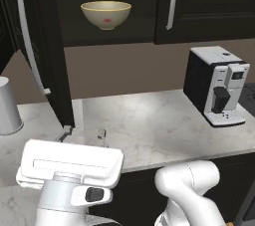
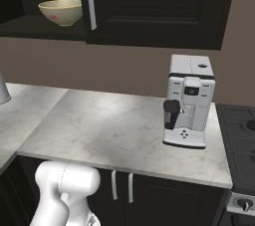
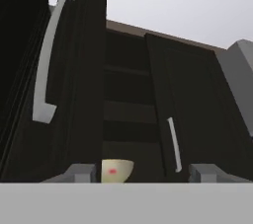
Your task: Open the cabinet. Pick the bowls from the counter and place them in the cabinet. Then close the cabinet.
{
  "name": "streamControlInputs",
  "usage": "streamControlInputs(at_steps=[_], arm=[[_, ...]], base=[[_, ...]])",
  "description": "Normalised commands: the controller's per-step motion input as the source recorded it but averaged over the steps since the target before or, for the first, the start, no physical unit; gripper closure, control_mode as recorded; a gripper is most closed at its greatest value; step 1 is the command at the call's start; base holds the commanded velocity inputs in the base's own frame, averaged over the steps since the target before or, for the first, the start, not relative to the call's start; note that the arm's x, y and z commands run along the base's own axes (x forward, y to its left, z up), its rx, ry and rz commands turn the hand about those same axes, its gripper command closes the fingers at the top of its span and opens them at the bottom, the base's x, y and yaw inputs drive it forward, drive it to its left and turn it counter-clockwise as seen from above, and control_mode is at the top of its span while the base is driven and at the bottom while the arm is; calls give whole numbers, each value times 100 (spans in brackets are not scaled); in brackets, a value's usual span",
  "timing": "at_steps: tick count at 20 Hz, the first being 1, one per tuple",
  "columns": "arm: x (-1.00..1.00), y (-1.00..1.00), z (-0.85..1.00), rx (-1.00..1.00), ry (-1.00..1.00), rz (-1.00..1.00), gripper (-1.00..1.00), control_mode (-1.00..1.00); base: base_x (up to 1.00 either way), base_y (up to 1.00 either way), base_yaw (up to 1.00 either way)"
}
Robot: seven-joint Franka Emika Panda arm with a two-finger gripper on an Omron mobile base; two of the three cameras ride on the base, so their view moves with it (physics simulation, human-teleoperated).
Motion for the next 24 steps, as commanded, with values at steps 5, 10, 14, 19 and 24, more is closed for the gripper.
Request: streamControlInputs(at_steps=[5, 10, 14, 19, 24], arm=[[15, 66, -3, 0, -3, 0, -100, -100], [0, 30, 0, 0, -5, 0, -100, -100], [0, 20, 0, 0, -8, 0, -100, -100], [16, -1, 0, 0, -5, 0, -100, -100], [89, -66, 4, 13, 5, 0, -100, -100]], base=[[0, 0, 0], [0, 0, 0], [0, 0, 0], [0, 0, 0], [0, 0, 0]])
